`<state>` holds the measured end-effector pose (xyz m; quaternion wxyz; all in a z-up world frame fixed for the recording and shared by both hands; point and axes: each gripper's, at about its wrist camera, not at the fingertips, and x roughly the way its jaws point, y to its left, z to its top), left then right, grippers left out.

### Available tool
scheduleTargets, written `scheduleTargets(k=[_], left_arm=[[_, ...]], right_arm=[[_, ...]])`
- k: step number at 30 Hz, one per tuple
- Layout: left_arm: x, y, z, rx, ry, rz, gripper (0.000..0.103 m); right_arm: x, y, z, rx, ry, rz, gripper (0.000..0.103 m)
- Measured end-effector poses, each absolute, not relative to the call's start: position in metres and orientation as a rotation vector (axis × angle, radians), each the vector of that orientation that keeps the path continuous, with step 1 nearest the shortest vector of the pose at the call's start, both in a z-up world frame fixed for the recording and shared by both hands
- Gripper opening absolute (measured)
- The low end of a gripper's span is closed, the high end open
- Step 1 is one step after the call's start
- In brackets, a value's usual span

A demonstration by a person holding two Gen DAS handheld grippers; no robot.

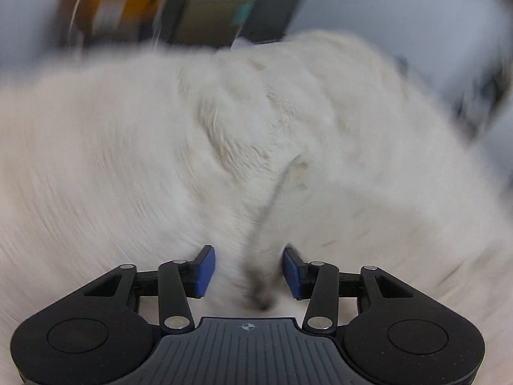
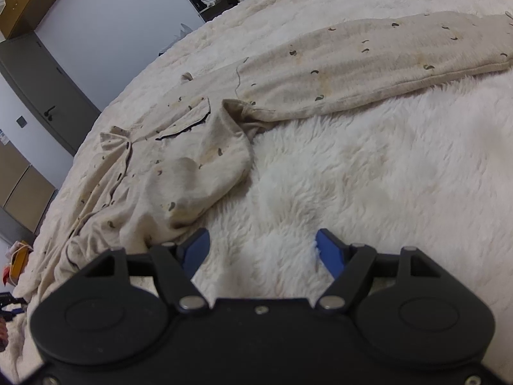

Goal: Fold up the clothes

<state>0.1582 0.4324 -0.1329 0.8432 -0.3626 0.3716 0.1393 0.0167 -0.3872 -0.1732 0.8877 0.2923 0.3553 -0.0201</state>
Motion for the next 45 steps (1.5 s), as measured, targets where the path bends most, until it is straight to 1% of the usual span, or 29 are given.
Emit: scheduleTargets(k=[2,7,10,11,12,13,16,18,19,20,22,23,24,27,29,31,33,34,37,41,43,44,45], left_arm=[[0.154,0.438,-0.138,-0.841,0.749,0.300,0.050],[0.145,0.451,-0.149,-1.010,0.666,0.309,0.050],[0.162,0.440,-0.151,-0.940,0.714,0.279,0.049],[0.169,0.436,-0.149,-0.897,0.726,0.273,0.041],[0.178,0.430,-0.146,-0.835,0.737,0.281,0.009],[0.186,0.423,-0.140,-0.760,0.745,0.297,0.002],[0.211,0.373,-0.093,-0.360,0.691,0.313,0.001],[0.214,0.332,-0.077,-0.207,0.658,0.153,0.001],[0.217,0.312,-0.072,-0.157,0.692,0.022,0.002],[0.219,0.293,-0.070,-0.101,0.721,-0.083,0.005],[0.214,0.263,-0.073,0.014,0.759,-0.151,0.017],[0.212,0.261,-0.075,0.020,0.757,-0.104,0.031],[0.210,0.262,-0.077,0.008,0.754,-0.058,0.033],[0.197,0.279,-0.080,-0.128,0.746,0.033,0.033],[0.194,0.281,-0.077,-0.158,0.749,0.026,0.034],[0.196,0.269,-0.074,-0.138,0.765,-0.024,0.040],[0.202,0.253,-0.072,-0.123,0.789,-0.091,0.049],[0.210,0.246,-0.074,-0.110,0.807,-0.093,0.050],[0.244,0.244,-0.099,-0.118,0.871,-0.035,0.050],[0.266,0.258,-0.131,-0.346,0.964,-0.051,0.048],[0.270,0.265,-0.139,-0.432,0.968,-0.055,0.040],[0.271,0.267,-0.142,-0.461,0.966,-0.055,0.029],[0.272,0.270,-0.144,-0.491,0.960,-0.054,0.015]], right_arm=[[0.017,-0.386,-0.173,0.599,0.741,-0.041,0.072],[0.018,-0.384,-0.173,0.579,0.745,-0.041,0.072],[0.019,-0.383,-0.173,0.567,0.746,-0.041,0.072],[0.019,-0.383,-0.173,0.566,0.747,-0.042,0.072],[0.019,-0.382,-0.173,0.564,0.747,-0.042,0.072],[0.019,-0.382,-0.173,0.563,0.748,-0.043,0.072],[0.018,-0.384,-0.173,0.574,0.745,-0.041,0.072],[0.018,-0.385,-0.173,0.584,0.744,-0.041,0.072],[0.018,-0.385,-0.173,0.586,0.744,-0.042,0.072],[0.019,-0.384,-0.173,0.583,0.745,-0.043,0.072],[0.020,-0.383,-0.173,0.574,0.746,-0.044,0.072],[0.020,-0.382,-0.173,0.567,0.748,-0.043,0.072],[0.020,-0.383,-0.173,0.571,0.746,-0.042,0.072],[0.018,-0.385,-0.172,0.587,0.742,-0.037,0.072],[0.018,-0.386,-0.173,0.596,0.741,-0.036,0.072],[0.018,-0.385,-0.173,0.596,0.743,-0.037,0.072],[0.019,-0.385,-0.173,0.590,0.744,-0.036,0.072],[0.019,-0.384,-0.173,0.587,0.745,-0.036,0.072],[0.019,-0.384,-0.172,0.589,0.745,-0.035,0.072],[0.018,-0.387,-0.173,0.585,0.747,-0.030,0.072],[0.017,-0.388,-0.172,0.586,0.748,-0.028,0.072],[0.017,-0.388,-0.172,0.587,0.749,-0.027,0.072],[0.018,-0.388,-0.173,0.588,0.749,-0.026,0.072]])
